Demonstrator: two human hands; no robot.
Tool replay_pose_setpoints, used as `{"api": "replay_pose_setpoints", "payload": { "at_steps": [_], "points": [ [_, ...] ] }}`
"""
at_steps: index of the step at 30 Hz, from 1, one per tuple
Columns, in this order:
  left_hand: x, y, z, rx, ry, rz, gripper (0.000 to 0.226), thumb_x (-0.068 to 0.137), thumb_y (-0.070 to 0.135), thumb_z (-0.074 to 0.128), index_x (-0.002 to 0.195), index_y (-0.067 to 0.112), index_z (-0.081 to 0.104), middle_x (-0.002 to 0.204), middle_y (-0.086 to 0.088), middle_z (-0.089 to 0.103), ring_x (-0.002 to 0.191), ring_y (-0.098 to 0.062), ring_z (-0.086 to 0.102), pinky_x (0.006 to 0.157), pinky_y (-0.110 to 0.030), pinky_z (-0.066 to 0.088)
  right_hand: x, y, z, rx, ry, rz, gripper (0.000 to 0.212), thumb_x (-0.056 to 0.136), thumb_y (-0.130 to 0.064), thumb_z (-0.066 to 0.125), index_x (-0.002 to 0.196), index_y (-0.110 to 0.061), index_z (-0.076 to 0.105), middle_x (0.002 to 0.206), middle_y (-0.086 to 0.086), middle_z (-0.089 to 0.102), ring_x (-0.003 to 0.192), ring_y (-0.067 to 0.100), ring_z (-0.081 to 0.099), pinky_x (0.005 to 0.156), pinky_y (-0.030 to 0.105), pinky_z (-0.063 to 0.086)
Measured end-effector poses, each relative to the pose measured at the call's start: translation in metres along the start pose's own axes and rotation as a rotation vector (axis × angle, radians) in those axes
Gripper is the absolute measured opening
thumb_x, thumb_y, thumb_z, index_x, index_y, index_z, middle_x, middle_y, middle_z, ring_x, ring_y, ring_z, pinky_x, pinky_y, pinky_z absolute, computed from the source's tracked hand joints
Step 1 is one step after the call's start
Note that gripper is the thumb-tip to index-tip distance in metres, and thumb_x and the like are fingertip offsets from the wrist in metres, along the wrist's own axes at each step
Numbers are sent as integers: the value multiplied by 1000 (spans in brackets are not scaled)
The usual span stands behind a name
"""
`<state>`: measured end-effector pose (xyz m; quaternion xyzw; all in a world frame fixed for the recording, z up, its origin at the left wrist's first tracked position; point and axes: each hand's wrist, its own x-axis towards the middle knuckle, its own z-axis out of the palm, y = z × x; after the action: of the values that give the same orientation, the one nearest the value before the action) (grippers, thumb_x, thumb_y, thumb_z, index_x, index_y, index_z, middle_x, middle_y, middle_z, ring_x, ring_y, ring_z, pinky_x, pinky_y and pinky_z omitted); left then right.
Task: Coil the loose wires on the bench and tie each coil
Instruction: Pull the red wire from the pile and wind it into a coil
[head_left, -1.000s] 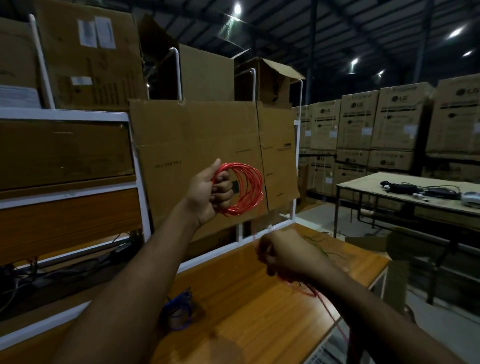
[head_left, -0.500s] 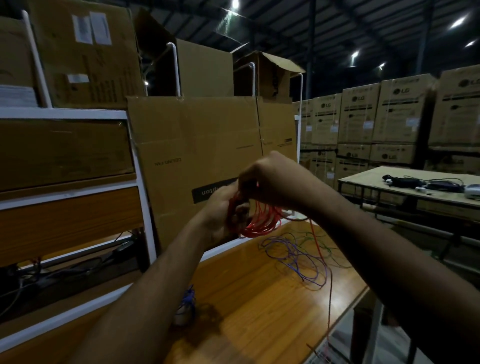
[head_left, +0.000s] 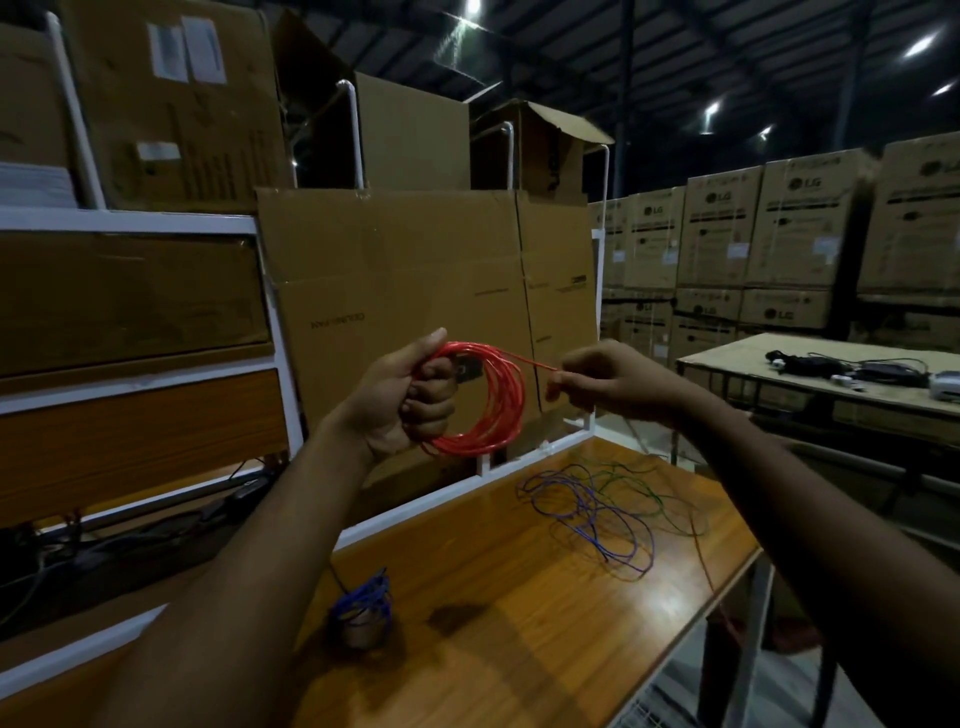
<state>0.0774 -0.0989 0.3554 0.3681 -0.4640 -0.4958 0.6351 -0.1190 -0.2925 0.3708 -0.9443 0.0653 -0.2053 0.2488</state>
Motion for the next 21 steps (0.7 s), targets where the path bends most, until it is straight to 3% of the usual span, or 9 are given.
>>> {"api": "replay_pose_setpoints", "payload": {
  "at_steps": [3, 5, 7, 10, 13, 18, 21],
  "points": [
    [1, 2, -6, 7, 60, 34, 44, 99, 43, 41, 60, 22, 40, 44, 9, 28, 30, -2, 26, 35, -15, 15, -13, 25, 14, 839, -70, 94, 46, 97, -39, 54, 126, -4, 58, 82, -3, 59, 64, 7, 48, 56, 18, 41],
    [3, 1, -7, -24, 90, 59, 44, 98, 42, 42, 59, 22, 40, 44, 9, 28, 30, -2, 26, 35, -15, 15, -20, 36, 26, 1055, -113, 79, 62, 87, -35, 71, 136, -4, 51, 97, 3, 61, 73, 10, 51, 64, 20, 46],
    [5, 0, -7, -53, 107, 76, 44, 97, 42, 42, 58, 22, 41, 43, 9, 29, 29, -3, 26, 35, -15, 14, -27, 40, 39, 1045, -110, 108, 59, 82, -16, 74, 137, -7, 54, 107, 5, 61, 83, 14, 57, 74, 25, 51],
    [9, 0, -9, -94, 144, 104, 46, 101, 41, 39, 59, 21, 39, 43, 9, 29, 29, -3, 27, 31, -13, 19, -32, 34, 59, 879, 117, 255, 31, 89, 0, 64, 118, -8, 68, 106, 10, 65, 87, 18, 65, 77, 27, 54],
    [11, -3, -10, -50, 193, 108, 47, 103, 41, 38, 60, 21, 39, 44, 9, 29, 30, -3, 26, 31, -14, 19, -32, 16, 70, 756, 290, 305, 16, 88, -5, 68, 103, -6, 72, 97, 13, 72, 85, 21, 72, 74, 29, 56],
    [15, -22, -6, 146, 256, 34, 45, 101, 43, 41, 63, 21, 37, 47, 7, 25, 34, -7, 19, 37, -18, 13, -27, -23, 58, 762, 516, 132, 18, 92, -8, 64, 109, -12, 69, 91, 9, 75, 82, 21, 74, 68, 32, 61],
    [14, -31, -2, 183, 208, -10, 42, 92, 45, 49, 62, 20, 35, 47, 6, 22, 35, -8, 16, 39, -19, 11, -15, -20, 47, 458, 730, 158, 15, 94, -11, 64, 108, -15, 68, 89, 6, 74, 70, 15, 74, 57, 31, 60]
  ]
}}
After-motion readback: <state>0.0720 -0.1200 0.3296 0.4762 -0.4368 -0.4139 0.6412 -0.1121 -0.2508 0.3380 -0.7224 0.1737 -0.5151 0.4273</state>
